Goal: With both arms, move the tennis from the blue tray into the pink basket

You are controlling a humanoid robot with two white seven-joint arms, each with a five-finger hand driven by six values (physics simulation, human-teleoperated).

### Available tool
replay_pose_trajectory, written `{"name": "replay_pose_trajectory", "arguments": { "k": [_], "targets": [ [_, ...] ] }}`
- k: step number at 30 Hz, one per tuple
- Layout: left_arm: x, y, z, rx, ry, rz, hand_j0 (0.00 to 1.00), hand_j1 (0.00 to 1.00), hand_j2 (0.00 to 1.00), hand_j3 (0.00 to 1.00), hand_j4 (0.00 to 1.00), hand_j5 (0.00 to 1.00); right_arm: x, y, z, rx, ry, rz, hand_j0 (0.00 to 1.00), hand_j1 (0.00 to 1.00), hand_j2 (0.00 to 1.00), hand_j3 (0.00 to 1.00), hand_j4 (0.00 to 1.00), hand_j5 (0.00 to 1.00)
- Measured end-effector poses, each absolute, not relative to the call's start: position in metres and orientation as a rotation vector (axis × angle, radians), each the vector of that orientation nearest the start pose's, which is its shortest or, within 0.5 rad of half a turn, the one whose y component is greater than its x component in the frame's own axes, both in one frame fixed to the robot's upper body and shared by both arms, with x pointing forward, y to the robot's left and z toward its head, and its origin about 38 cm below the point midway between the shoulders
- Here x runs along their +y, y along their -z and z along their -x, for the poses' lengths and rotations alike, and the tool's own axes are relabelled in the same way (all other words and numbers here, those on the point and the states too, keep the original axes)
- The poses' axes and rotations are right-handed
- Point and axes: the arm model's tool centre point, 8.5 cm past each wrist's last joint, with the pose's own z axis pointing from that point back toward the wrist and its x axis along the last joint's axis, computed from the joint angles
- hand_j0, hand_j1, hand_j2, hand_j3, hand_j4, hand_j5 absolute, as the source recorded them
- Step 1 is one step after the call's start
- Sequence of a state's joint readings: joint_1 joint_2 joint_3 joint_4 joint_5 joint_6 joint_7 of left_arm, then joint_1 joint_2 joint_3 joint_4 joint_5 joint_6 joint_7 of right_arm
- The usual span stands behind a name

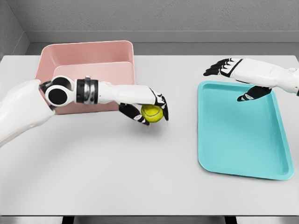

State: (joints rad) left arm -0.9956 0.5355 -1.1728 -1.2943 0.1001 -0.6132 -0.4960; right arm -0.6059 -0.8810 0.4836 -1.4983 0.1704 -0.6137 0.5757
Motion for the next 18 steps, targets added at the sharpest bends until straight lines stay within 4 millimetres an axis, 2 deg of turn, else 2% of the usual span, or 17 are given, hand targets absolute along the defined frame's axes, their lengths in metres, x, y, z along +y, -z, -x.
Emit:
{"name": "replay_pose_trajectory", "arguments": {
  "k": [14,18],
  "targets": [
    [0.149,-0.252,-0.466,2.425,-2.69,-0.254,0.6,0.6,0.6,0.6,0.6,0.6,-0.322,-0.258,-0.425,-1.572,-1.95,0.327,1.0,1.0,1.0,1.0,1.0,1.0],
    [0.162,-0.259,-0.471,2.464,-2.681,-0.196,0.6,0.6,0.6,0.6,0.6,0.6,-0.322,-0.257,-0.426,-1.571,-1.948,0.325,1.0,1.0,1.0,1.0,1.0,1.0]
  ]
}}
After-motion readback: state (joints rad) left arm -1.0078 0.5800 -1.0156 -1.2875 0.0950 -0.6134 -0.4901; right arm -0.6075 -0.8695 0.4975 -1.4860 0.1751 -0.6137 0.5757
